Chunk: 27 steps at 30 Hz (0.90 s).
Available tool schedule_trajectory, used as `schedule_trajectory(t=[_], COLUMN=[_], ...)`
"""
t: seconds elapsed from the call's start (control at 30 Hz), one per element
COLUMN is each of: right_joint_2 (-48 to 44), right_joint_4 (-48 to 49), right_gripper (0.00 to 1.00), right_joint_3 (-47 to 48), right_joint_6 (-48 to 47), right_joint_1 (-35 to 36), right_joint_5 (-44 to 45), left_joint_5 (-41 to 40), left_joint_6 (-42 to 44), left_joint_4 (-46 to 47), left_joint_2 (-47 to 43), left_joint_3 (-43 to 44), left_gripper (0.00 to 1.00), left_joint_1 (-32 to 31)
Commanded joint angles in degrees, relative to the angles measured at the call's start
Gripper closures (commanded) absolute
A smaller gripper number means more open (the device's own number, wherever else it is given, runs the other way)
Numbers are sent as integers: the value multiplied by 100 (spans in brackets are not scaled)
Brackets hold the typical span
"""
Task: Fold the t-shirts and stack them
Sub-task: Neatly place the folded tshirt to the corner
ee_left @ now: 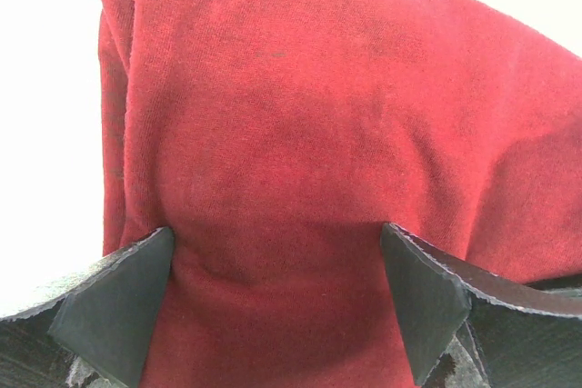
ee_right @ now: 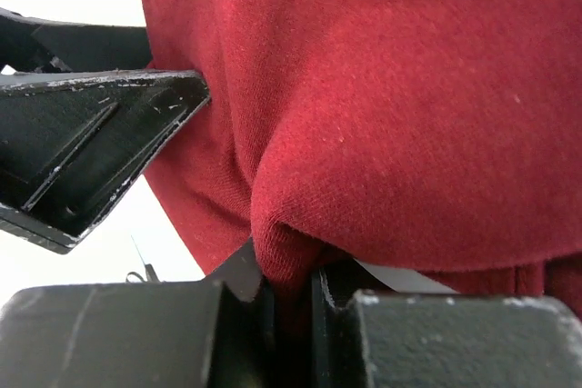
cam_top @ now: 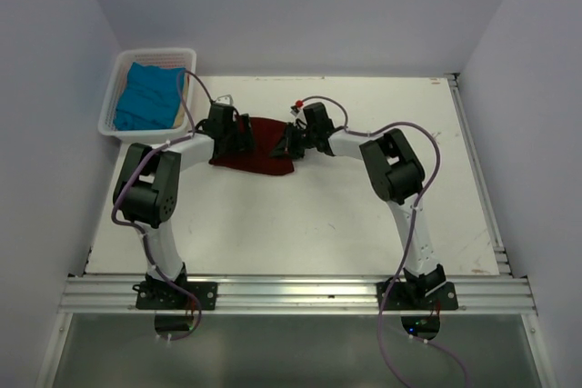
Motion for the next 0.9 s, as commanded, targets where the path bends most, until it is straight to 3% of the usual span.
schedule_trajectory(t=[0.0, 0.1, 0.27, 0.4, 0.5, 0.77, 0.87], right_joint_2=[36, -360, -922, -1248, -1590, -2740, -2866], right_joint_4=[-524, 283, 628, 2171, 2763, 2950, 2775], right_gripper=[100, 100, 100, 100, 100, 100, 100], right_joint_3=[-472, -1043, -1563, -2527, -2994, -3734, -3718], right_joint_6=[73, 652, 1076, 2250, 2596, 2607, 2308], right_joint_1=[-200, -657, -1360, -2230, -2652, -3487, -3680], right_joint_5=[426, 540, 1234, 1585, 2033, 3605, 3722], left_joint_5=[584, 647, 699, 884, 1033, 998, 998], left_joint_6=[-75, -101, -154, -180, -233, -154, -128], left_joint_4=[-333, -438, -623, -719, -798, -1009, -1044], left_joint_2=[331, 314, -28, -547, -1047, -1725, -1804], left_joint_3=[-268, -189, -118, -127, -171, -469, -593], left_gripper=[0, 0, 0, 0, 0, 0, 0], left_joint_1=[-2, -2, -2, -2, -11, -11, -11])
